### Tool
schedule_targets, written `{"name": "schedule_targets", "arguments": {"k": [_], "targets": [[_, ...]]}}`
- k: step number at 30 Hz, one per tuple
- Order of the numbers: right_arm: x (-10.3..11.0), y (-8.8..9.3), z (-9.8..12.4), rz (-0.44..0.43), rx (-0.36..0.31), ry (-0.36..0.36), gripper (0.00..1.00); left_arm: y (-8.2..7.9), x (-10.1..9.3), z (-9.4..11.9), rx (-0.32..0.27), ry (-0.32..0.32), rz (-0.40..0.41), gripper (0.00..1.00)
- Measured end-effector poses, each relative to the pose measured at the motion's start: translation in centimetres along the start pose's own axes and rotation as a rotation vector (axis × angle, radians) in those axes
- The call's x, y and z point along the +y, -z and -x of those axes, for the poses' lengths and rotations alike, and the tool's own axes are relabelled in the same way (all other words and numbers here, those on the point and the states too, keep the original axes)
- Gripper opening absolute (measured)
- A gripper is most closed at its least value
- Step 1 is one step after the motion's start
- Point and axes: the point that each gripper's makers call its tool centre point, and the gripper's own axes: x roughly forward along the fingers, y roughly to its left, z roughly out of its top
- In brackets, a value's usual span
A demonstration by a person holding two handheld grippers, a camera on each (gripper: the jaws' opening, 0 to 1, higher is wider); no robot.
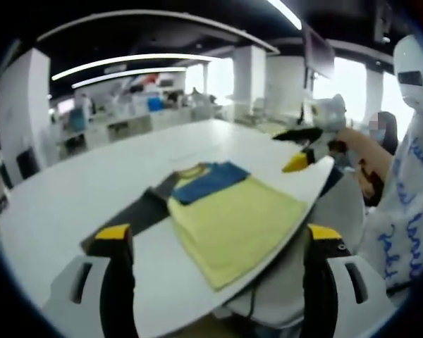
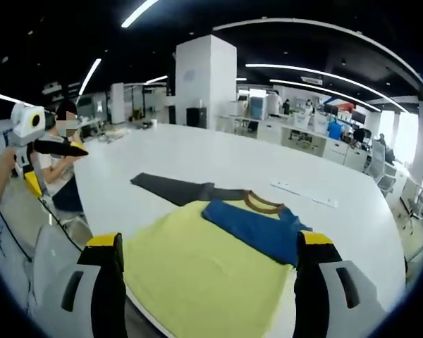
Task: Fold the garment on the visible template until the final outline fits inside the template.
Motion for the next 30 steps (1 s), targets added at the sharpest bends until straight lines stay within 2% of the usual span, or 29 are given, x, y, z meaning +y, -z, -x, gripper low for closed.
{"name": "schedule_targets", "arguments": {"k": [5,19,30], "targets": [[-0.2,-0.4,0.9,-0.020,-0.029,0.000,1.00,-0.4,-0.5,-0.5,0.003,0.014,-0.011,0.96],[1.2,-0.1,2.4,-0.038,-0.030,0.019,1.00,-0.8,-0.3,-1.1,-0.003,0.027,-0.008,0.96],[0.4,0.3,3.1,-0.047,-0.024,0.054,1.00,-1.5,1.2,-1.9,-0.017,0.012,-0.017,0.96]]}}
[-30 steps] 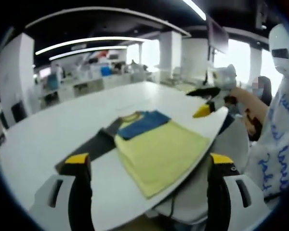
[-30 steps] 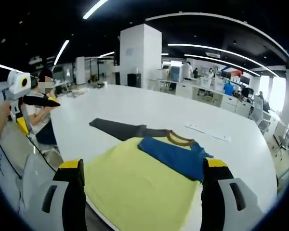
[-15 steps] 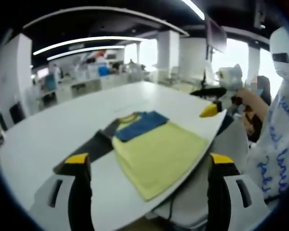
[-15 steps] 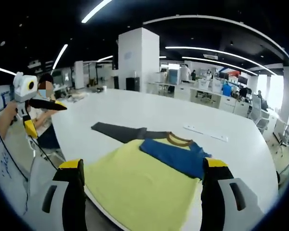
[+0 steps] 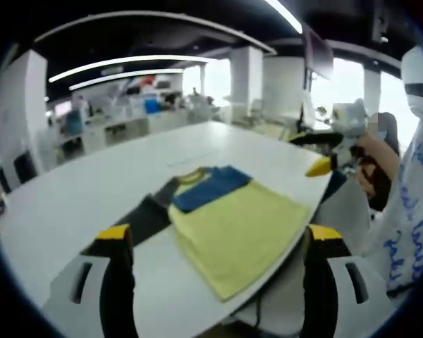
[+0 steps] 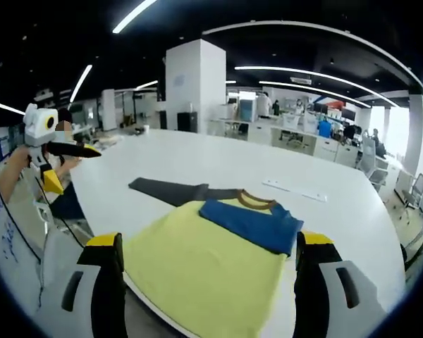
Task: Fold the garment on the visible template until the final outline fits inside the template.
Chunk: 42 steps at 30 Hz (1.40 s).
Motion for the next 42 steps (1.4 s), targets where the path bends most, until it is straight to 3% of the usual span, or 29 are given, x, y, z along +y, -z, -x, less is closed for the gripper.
{"name": "schedule_targets", "arguments": {"k": [6,10,14,23,29,42], "targets": [[0.2,0.1,0.0,0.008,0.011,0.000,1.00,0.1,1.7,-0.1,-0.022,-0.032,0.018,0.96],[0.6,0.0,-0.2,0.002,0.007,-0.004,1.00,0.3,3.9,0.1,-0.031,-0.071,0.022,0.96],[0.8,0.3,-0.4,0.000,0.020,0.000,1.00,0.6,7.2,0.2,-0.030,-0.123,0.014,0.96],[0.6,-0.1,-0.4,-0.014,0.022,0.044,1.00,1.0,14.4,-0.1,-0.088,-0.205,0.056,0.96],[0.7,0.4,-0.3,-0.022,0.041,0.077,1.00,2.3,18.1,-1.7,-0.084,-0.217,0.113,0.91],[1.5,0.6,-0.1,-0.032,0.069,0.110,1.00,5.0,22.5,-3.5,-0.035,-0.218,0.156,0.86]]}}
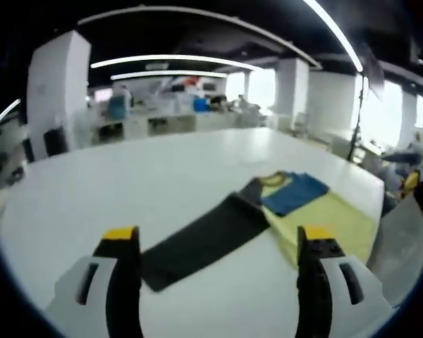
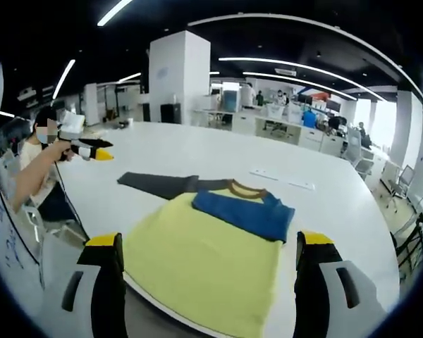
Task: Fold the garment on the visible template until the final outline fits inside the template.
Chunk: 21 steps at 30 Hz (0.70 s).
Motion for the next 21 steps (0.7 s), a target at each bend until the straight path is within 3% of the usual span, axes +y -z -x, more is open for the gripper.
{"name": "schedule_targets", "arguments": {"k": [4,8,13,17,21], "targets": [[0.0,0.1,0.0,-0.013,0.005,0.014,1.00,0.7,2.0,-0.8,0.012,-0.017,0.022,0.84],[0.1,0.3,-0.1,-0.011,0.023,0.028,1.00,2.4,4.4,-1.9,0.066,-0.050,0.046,0.74],[0.4,-0.1,-0.1,-0.015,0.023,0.042,1.00,3.9,6.0,-3.2,0.103,-0.062,0.074,0.68],[0.4,0.0,-0.1,-0.021,0.024,0.052,1.00,6.1,6.7,-4.2,0.184,-0.060,0.125,0.62],[0.4,0.3,-0.2,-0.023,0.039,0.059,1.00,7.1,7.7,-5.0,0.204,-0.087,0.121,0.60]]}}
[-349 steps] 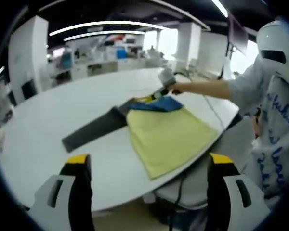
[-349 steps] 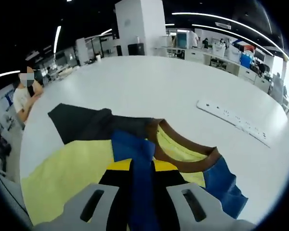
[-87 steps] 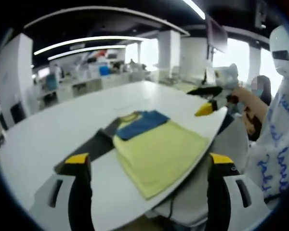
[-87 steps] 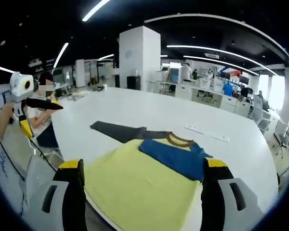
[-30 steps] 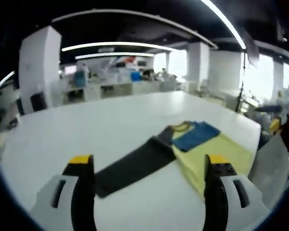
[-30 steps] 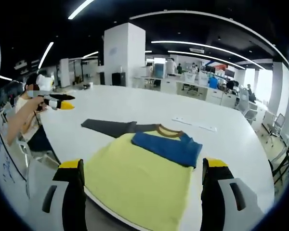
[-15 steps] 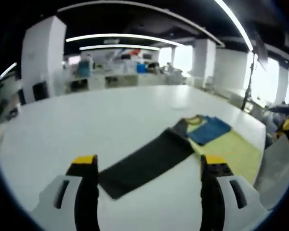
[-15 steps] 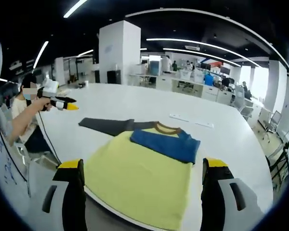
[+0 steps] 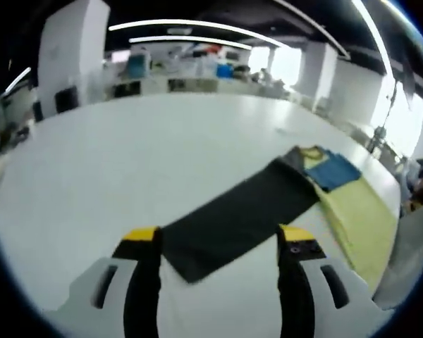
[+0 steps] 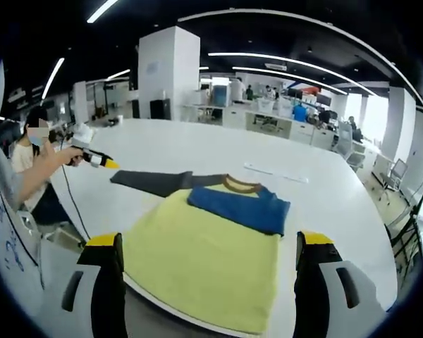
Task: Fold the garment on the visible template until the final outline fits inside the template.
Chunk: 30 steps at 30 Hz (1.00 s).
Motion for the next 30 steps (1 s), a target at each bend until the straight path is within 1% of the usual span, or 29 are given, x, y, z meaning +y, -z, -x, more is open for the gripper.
{"name": "schedule_targets", "arguments": {"k": [3,6,12,14,15,17,20,25,30], "targets": [[0.1,0.1,0.0,-0.007,0.000,-0.001,1.00,0.2,1.2,-0.5,0.007,-0.029,0.015,0.56],[0.2,0.3,-0.1,-0.006,0.011,-0.003,1.00,0.1,2.7,-1.2,-0.001,-0.070,0.034,0.51],[0.1,0.5,-0.2,-0.016,0.013,0.000,1.00,0.3,4.0,-2.4,0.010,-0.097,0.063,0.41],[0.0,0.6,-0.2,-0.019,0.014,0.003,1.00,0.7,4.2,-2.8,0.036,-0.104,0.069,0.40],[-0.1,0.6,-0.2,-0.020,0.015,0.004,1.00,0.9,4.5,-3.0,0.044,-0.118,0.071,0.41],[-0.1,0.7,-0.1,-0.022,0.016,0.004,1.00,1.4,5.1,-3.1,0.069,-0.147,0.041,0.43],[-0.2,0.7,0.0,-0.026,0.014,0.011,1.00,1.6,5.8,-3.6,0.072,-0.152,0.054,0.43],[-0.3,1.2,0.0,-0.030,0.026,0.015,1.00,1.9,6.7,-4.3,0.086,-0.167,0.072,0.34],[-0.2,1.2,0.0,-0.037,0.022,0.017,1.00,2.1,7.1,-4.6,0.105,-0.178,0.078,0.30]]}}
